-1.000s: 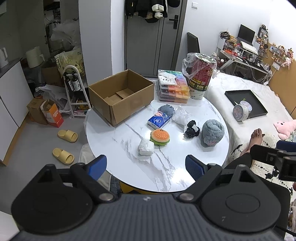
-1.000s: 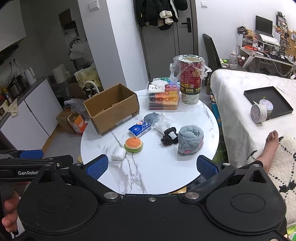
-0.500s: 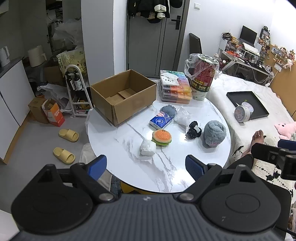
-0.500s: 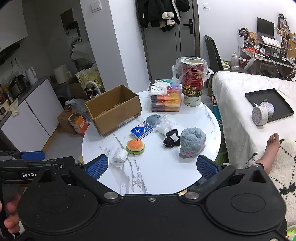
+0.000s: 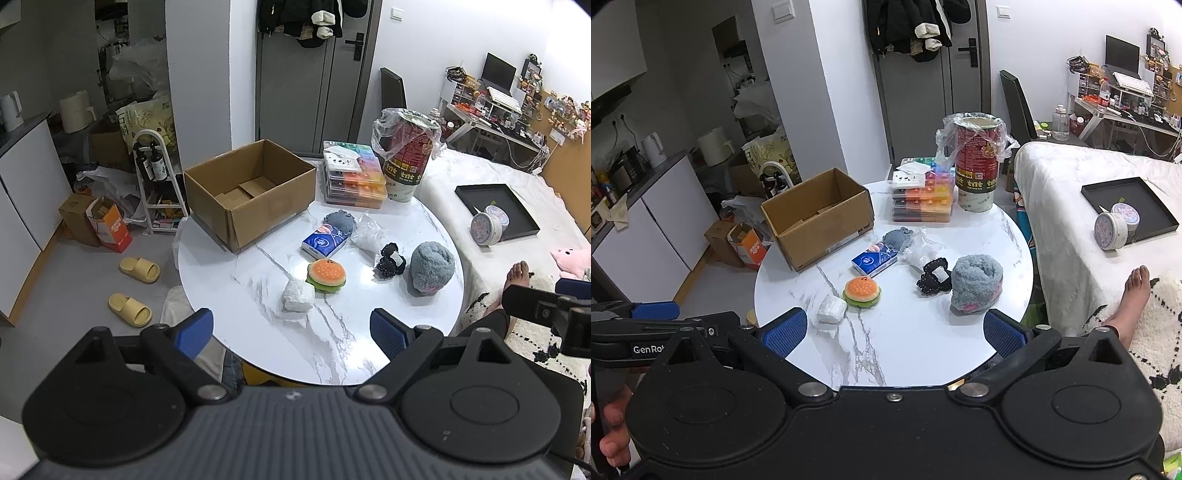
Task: Organize soft objects
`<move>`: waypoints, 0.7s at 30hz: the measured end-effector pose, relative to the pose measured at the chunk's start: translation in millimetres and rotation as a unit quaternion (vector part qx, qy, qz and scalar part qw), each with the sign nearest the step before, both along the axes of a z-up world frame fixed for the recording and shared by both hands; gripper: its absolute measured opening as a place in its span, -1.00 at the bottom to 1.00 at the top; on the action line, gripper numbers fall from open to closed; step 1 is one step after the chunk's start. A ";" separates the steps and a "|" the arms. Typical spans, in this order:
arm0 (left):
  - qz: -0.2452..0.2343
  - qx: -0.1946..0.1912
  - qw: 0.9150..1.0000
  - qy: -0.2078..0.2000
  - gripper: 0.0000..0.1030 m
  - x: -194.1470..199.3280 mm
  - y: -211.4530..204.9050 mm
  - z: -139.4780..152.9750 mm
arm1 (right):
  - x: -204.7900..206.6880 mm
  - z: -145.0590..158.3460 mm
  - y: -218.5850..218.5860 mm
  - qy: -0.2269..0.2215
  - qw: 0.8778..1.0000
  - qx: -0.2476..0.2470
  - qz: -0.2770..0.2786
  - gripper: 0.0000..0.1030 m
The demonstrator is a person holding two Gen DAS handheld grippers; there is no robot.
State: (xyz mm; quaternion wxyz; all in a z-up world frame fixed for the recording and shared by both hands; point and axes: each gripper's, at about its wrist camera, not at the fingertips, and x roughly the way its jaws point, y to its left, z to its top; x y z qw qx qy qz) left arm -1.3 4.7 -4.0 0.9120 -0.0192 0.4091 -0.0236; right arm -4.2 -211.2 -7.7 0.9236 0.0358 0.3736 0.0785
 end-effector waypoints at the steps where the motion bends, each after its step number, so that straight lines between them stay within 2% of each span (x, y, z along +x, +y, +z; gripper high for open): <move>1: 0.001 0.000 1.000 0.000 0.76 0.2 -0.1 0.0 | -0.4 -0.2 -0.2 0.000 1.000 0.001 0.000 1.00; 21: 0.015 0.007 1.000 0.016 0.76 19.8 4.1 -11.5 | 17.8 -16.2 -11.7 0.022 1.000 0.020 -0.006 1.00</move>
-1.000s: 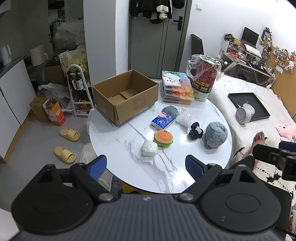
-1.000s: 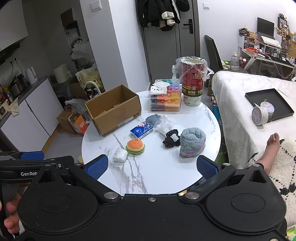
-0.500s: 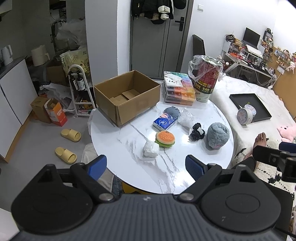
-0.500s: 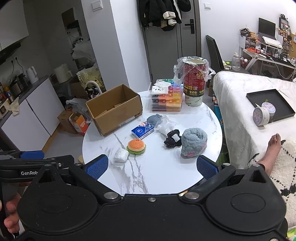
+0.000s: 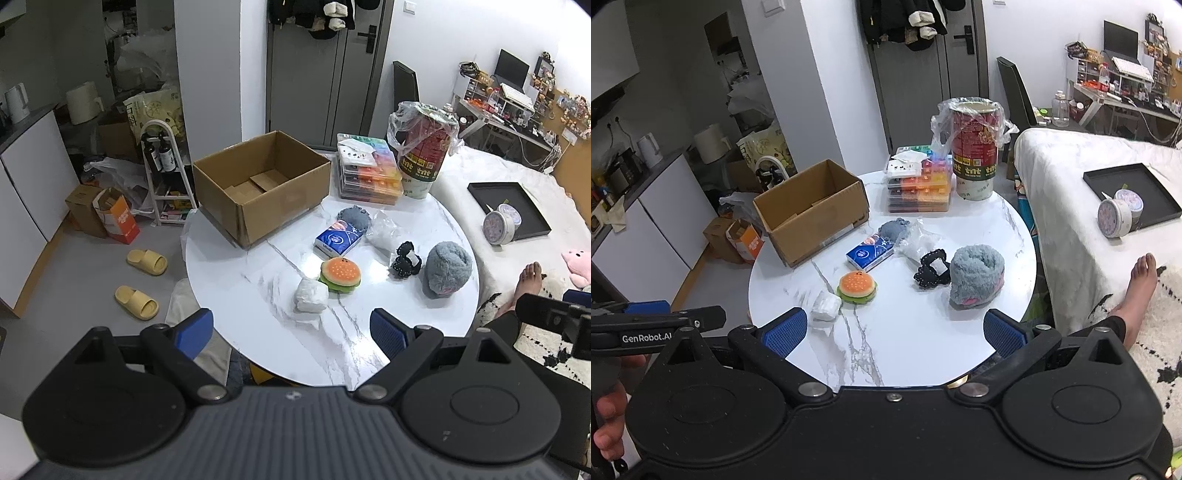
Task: Organize soft objects
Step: 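Move left tool to the white wrapped bundle while right tool approaches the orange burger plush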
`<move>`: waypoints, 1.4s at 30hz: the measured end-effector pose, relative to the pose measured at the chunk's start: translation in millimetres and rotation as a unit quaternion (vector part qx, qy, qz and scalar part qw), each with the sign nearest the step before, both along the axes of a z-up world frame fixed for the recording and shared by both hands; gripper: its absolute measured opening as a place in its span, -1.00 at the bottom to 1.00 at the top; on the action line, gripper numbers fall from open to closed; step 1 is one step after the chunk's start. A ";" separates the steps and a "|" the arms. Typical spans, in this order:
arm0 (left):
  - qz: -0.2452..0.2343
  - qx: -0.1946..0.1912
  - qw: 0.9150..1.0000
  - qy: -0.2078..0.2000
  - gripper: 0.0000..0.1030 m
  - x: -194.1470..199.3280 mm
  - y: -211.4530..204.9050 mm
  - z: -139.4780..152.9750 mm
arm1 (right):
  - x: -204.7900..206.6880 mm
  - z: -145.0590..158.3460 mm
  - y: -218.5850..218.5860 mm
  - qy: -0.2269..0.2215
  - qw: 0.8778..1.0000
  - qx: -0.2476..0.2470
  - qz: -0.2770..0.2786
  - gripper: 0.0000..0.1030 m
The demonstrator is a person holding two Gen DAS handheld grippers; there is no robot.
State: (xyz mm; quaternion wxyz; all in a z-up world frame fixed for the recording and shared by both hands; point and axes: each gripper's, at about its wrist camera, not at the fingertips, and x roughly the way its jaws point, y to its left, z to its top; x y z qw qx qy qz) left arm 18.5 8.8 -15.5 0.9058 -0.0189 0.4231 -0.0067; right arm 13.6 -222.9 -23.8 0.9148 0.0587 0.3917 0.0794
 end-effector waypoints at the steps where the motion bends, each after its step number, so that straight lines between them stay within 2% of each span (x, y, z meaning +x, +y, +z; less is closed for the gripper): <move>1: -0.001 0.001 1.000 0.001 0.76 2.5 -0.7 -1.4 | 1.4 -1.1 -2.1 0.002 1.000 0.004 0.000 1.00; 14: 0.006 -0.006 1.000 0.018 0.76 40.1 -4.8 -28.5 | 36.4 -28.6 -25.8 0.026 0.998 0.046 -0.017 1.00; 28: 0.007 -0.007 0.999 0.034 0.75 75.6 -12.1 -56.1 | 68.7 -55.9 -37.6 0.048 0.997 0.060 -0.030 1.00; 42: 0.012 -0.019 0.998 0.056 0.69 106.4 -12.9 -89.8 | 90.7 -78.0 -33.3 0.064 0.995 0.069 -0.021 0.97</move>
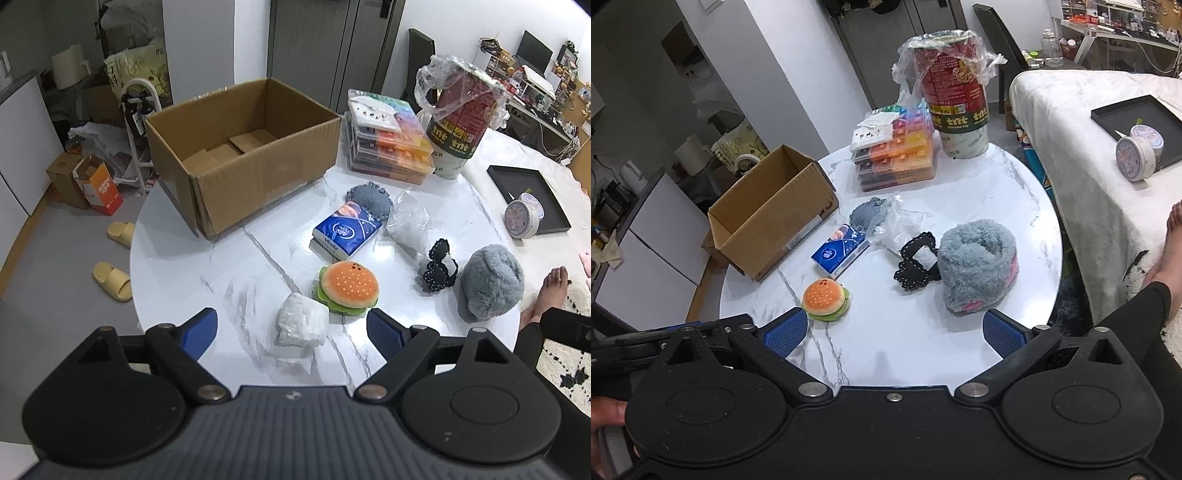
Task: Organize soft objects
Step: 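Move left tool to the white wrapped bundle while right tool approaches the orange burger plush, then close left tool on the white bundle while right tool closes on the burger plush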
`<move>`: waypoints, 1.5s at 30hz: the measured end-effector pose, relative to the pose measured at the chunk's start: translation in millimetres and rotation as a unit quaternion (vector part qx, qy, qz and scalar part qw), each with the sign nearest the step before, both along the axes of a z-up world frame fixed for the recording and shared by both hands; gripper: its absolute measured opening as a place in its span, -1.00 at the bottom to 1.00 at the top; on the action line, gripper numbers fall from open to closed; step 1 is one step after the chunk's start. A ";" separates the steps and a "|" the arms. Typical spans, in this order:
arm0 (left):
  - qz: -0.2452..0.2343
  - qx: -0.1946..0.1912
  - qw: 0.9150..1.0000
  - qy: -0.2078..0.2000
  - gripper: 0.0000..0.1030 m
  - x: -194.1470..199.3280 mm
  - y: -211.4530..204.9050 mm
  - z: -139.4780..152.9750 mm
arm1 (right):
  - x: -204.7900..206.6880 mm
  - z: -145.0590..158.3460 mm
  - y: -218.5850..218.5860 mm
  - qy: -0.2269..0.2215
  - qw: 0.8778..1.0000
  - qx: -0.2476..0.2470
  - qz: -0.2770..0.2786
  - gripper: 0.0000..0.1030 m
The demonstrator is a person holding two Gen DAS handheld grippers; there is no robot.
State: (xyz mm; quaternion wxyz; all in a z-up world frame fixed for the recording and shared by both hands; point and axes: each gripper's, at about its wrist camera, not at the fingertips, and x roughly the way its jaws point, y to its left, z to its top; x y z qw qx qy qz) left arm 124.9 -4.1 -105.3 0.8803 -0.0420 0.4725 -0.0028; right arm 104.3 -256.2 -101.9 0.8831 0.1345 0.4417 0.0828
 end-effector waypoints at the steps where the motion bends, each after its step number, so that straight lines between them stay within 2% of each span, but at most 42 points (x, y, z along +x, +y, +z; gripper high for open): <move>1: 0.000 -0.001 1.000 0.003 0.68 2.5 0.0 -3.6 | 1.2 -2.1 1.2 0.002 1.000 0.001 0.002 0.95; 8: -0.005 -0.012 1.000 0.019 0.55 16.7 -4.0 -27.8 | 13.0 -18.2 10.7 0.011 1.000 0.015 0.016 0.83; 10: -0.006 -0.013 1.000 0.024 0.47 20.6 -4.0 -34.1 | 16.6 -23.1 14.5 0.014 0.999 0.022 0.023 0.67; 12: -0.003 -0.017 0.999 0.029 0.40 24.4 -3.4 -39.9 | 20.6 -27.7 17.7 0.019 0.999 0.031 0.027 0.61; 22: 0.001 -0.029 0.999 0.041 0.32 36.8 -1.5 -59.2 | 42.2 -47.0 36.0 0.035 0.997 0.051 0.048 0.45; 25: 0.006 -0.030 0.998 0.051 0.15 40.2 0.4 -68.6 | 50.2 -53.6 42.3 0.040 0.996 0.058 0.055 0.39; 28: 0.013 -0.044 0.997 0.061 -0.17 41.7 6.4 -75.9 | 58.4 -59.8 49.6 0.045 0.995 0.062 0.059 0.37; 30: 0.021 -0.057 0.996 0.060 -0.18 41.0 12.6 -77.2 | 63.8 -63.5 56.6 0.050 0.995 0.059 0.064 0.36; 45: 0.060 -0.049 0.996 0.031 -0.20 39.5 49.7 -57.4 | 92.1 -82.2 107.7 0.065 0.992 0.012 0.110 0.40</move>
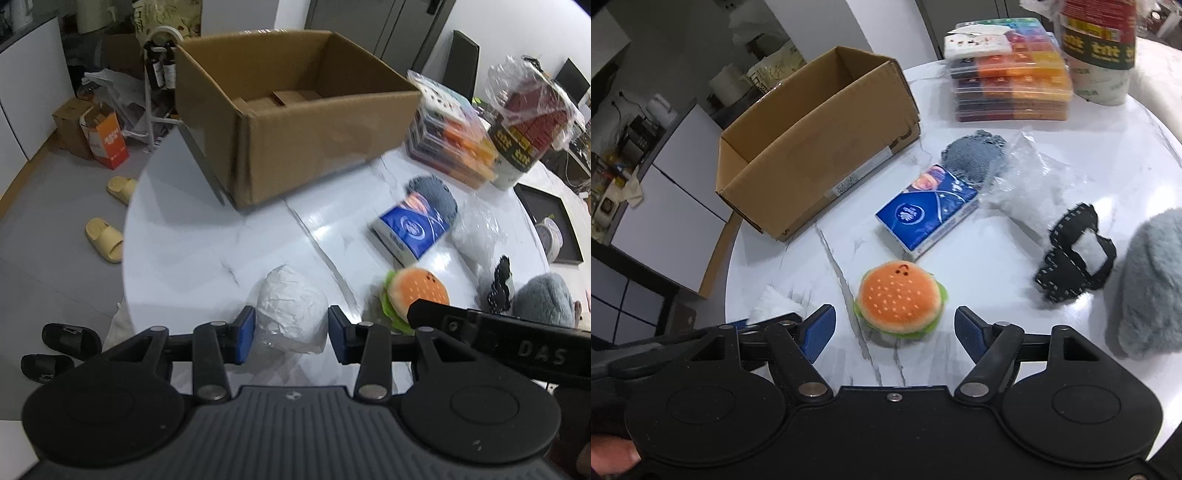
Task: Organize soft objects
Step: 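Close left tool on the white bundle while right tool closes on the burger plush, then carry both items over the cardboard box and open left tool to drop the bundle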
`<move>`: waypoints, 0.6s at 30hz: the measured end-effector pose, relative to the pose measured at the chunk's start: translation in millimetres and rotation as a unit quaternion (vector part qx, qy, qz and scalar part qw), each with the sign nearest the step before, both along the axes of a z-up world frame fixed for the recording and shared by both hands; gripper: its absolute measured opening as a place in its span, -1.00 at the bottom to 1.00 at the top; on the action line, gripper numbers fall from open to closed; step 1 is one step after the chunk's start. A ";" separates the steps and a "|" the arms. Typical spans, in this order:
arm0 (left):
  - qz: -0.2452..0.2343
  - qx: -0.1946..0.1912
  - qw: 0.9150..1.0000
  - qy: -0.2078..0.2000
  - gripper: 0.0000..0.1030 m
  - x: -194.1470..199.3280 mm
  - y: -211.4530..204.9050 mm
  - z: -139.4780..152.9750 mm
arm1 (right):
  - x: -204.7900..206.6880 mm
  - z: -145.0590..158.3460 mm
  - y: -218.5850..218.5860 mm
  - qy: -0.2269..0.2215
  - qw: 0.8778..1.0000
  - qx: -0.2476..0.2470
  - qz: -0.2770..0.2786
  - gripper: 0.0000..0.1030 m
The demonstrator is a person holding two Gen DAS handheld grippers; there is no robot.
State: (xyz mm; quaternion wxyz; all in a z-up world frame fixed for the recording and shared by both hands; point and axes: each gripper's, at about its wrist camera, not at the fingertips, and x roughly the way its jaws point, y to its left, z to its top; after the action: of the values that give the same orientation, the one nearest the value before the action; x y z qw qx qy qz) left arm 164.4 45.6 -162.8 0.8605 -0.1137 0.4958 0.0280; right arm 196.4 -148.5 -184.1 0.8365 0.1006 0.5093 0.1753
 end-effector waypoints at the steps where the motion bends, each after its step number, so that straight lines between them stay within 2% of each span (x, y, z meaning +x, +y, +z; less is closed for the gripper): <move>1: 0.003 0.002 1.000 -0.003 -0.20 0.4 2.1 1.8 | 1.6 -0.8 2.8 0.000 1.000 -0.002 0.001 0.43; 4: 0.012 0.007 1.000 -0.010 -0.20 0.9 10.1 7.9 | 6.0 -5.0 11.5 0.003 1.000 -0.020 0.002 0.53; 8: 0.019 0.016 0.999 -0.021 -0.20 1.0 17.6 15.0 | 11.0 -14.8 20.6 0.010 0.999 -0.045 0.005 0.52; 9: 0.021 0.017 0.999 -0.023 -0.20 1.2 19.1 16.7 | 11.6 -17.1 22.3 0.011 0.999 -0.052 0.008 0.42; 11: 0.024 0.016 0.999 -0.027 -0.20 1.8 21.8 20.1 | 11.2 -16.3 26.1 0.004 0.998 -0.066 0.016 0.05; 12: 0.026 0.017 0.999 -0.029 -0.20 2.3 23.2 22.2 | 11.9 -15.1 26.5 0.009 0.998 -0.067 0.018 -0.03; 14: 0.028 0.020 0.999 -0.037 -0.20 2.4 26.2 27.4 | 12.6 -9.3 24.0 0.012 0.999 -0.050 0.013 -0.04; 18: 0.029 0.027 0.998 -0.052 -0.20 4.7 27.3 37.5 | 11.8 8.7 22.2 -0.007 0.999 -0.047 0.012 -0.05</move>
State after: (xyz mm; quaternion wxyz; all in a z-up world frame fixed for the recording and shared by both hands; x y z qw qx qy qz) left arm 169.1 73.0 -125.3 0.8866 -0.1060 0.4461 0.0604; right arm 208.2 -126.3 -175.3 0.8418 0.0538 0.5119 0.1623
